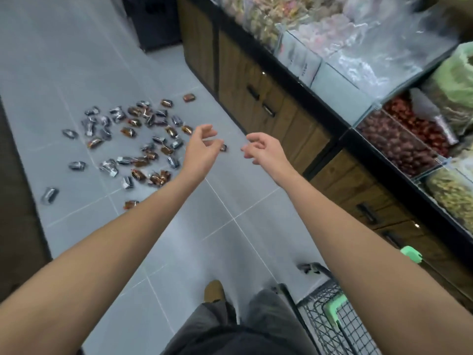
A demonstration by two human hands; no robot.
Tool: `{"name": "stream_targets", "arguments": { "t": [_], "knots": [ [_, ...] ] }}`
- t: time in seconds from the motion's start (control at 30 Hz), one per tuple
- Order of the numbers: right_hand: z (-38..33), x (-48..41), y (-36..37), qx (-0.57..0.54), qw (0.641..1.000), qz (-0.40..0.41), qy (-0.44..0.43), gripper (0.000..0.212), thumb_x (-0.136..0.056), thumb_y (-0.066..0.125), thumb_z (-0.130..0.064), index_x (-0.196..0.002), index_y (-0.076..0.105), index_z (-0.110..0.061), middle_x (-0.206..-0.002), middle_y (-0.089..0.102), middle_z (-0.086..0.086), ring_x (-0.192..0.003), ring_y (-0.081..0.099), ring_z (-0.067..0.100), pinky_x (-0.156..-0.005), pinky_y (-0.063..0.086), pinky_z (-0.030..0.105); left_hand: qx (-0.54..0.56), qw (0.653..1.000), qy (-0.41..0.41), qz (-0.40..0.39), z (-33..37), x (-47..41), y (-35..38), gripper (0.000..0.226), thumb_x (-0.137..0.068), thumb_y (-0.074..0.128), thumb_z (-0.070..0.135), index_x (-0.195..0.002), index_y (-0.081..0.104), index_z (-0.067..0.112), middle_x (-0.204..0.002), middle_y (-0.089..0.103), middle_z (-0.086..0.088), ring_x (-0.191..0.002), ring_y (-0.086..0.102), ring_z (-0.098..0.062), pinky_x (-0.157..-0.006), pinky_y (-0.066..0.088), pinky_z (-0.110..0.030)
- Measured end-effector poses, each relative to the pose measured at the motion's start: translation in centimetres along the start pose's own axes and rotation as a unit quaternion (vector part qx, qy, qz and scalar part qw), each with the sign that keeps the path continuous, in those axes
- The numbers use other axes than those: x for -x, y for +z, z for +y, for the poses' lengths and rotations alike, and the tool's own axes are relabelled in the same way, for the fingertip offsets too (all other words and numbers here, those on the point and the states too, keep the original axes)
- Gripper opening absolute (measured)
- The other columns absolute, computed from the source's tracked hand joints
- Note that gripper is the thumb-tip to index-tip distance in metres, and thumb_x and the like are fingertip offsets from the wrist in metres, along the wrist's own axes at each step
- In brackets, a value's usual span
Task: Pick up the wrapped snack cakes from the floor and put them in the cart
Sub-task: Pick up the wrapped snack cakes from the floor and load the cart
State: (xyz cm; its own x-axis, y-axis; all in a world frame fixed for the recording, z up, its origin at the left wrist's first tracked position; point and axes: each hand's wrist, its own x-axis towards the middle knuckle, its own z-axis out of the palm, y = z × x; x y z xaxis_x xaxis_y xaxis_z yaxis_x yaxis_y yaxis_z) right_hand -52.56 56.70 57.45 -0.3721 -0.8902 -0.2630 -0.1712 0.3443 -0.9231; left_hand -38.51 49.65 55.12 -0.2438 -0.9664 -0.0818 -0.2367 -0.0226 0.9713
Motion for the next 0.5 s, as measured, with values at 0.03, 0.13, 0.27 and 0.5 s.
{"name": "stream_targets", "arguments": {
  "t": [0.03,0.13,0.27,0.5],
  "knots": [
    [-0.5,-0.7,1.4,0.000,1.000,-0.014,0.000,0.034,-0.089,0.060,-0.007,-0.122,0.054,-0.001,-0.093,0.063,0.013,-0.077,0.059,0.014,-0.058,0.043,0.007,0.004,1.000,-0.007,0.017,-0.2,-0.5,-1.3,0.039,-0.089,0.057,0.005,-0.127,0.047,0.004,-0.121,0.057,-0.009,-0.095,0.054,-0.013,-0.078,0.045,-0.022],
    [-1.5,-2.8,5.1,0.002,0.999,-0.054,-0.003,0.034,-0.090,0.060,-0.007,-0.122,0.054,-0.001,-0.092,0.062,0.014,-0.081,0.058,0.018,-0.058,0.042,0.007,0.002,0.998,-0.028,0.054,-1.0,-2.1,-5.1,0.038,-0.089,0.057,0.006,-0.126,0.049,0.005,-0.121,0.058,-0.010,-0.096,0.055,-0.015,-0.085,0.046,-0.026],
    [-2.6,-6.0,9.5,0.008,0.994,-0.112,-0.008,0.031,-0.089,0.061,-0.008,-0.119,0.055,-0.006,-0.095,0.063,0.012,-0.075,0.059,0.014,-0.056,0.042,0.007,-0.017,0.996,-0.040,0.074,-2.7,-4.0,-10.0,0.025,-0.090,0.058,0.007,-0.114,0.057,0.004,-0.111,0.062,-0.010,-0.094,0.057,-0.016,-0.077,0.049,-0.020],
    [-3.9,-14.1,16.5,-0.003,0.982,-0.186,-0.017,0.026,-0.087,0.063,-0.008,-0.110,0.054,-0.016,-0.086,0.060,0.007,-0.072,0.056,0.013,-0.051,0.041,0.006,-0.022,0.989,-0.084,0.119,-6.2,-9.9,-16.1,0.022,-0.090,0.058,0.006,-0.111,0.055,0.013,-0.113,0.062,-0.007,-0.098,0.060,-0.017,-0.084,0.049,-0.019]
  ]
}}
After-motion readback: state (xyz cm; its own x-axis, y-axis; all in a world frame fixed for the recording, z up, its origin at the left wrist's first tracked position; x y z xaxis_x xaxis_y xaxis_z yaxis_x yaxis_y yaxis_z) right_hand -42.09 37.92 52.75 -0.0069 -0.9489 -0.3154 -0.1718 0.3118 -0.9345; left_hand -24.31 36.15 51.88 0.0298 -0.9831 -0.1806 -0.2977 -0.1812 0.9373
